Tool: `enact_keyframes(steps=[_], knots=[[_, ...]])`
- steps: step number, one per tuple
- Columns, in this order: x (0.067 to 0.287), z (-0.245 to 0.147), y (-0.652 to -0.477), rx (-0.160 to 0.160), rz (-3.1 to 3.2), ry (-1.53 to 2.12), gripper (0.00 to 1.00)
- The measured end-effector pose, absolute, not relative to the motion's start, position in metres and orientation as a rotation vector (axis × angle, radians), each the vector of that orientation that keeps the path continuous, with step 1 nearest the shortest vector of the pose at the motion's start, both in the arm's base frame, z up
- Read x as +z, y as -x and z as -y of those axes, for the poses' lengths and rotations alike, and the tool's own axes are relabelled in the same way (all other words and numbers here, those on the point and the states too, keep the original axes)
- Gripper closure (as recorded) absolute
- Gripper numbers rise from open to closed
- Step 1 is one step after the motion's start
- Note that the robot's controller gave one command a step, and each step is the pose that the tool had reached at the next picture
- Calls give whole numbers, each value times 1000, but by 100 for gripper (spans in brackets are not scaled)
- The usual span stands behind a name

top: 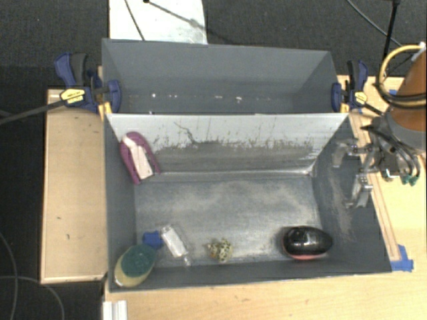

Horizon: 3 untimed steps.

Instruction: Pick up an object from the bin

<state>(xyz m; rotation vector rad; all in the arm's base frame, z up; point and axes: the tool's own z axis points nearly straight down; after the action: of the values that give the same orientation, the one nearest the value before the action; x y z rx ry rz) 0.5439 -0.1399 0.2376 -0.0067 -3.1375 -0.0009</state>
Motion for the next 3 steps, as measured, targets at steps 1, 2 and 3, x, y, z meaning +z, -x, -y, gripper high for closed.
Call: enact_keyframes(steps=[1,2,3], knots=[[93,113,-478,-4,3120,-309,0],[73,118,-483,5,3140,-340,0],[75,118,-483,6,3139,-350,100]])
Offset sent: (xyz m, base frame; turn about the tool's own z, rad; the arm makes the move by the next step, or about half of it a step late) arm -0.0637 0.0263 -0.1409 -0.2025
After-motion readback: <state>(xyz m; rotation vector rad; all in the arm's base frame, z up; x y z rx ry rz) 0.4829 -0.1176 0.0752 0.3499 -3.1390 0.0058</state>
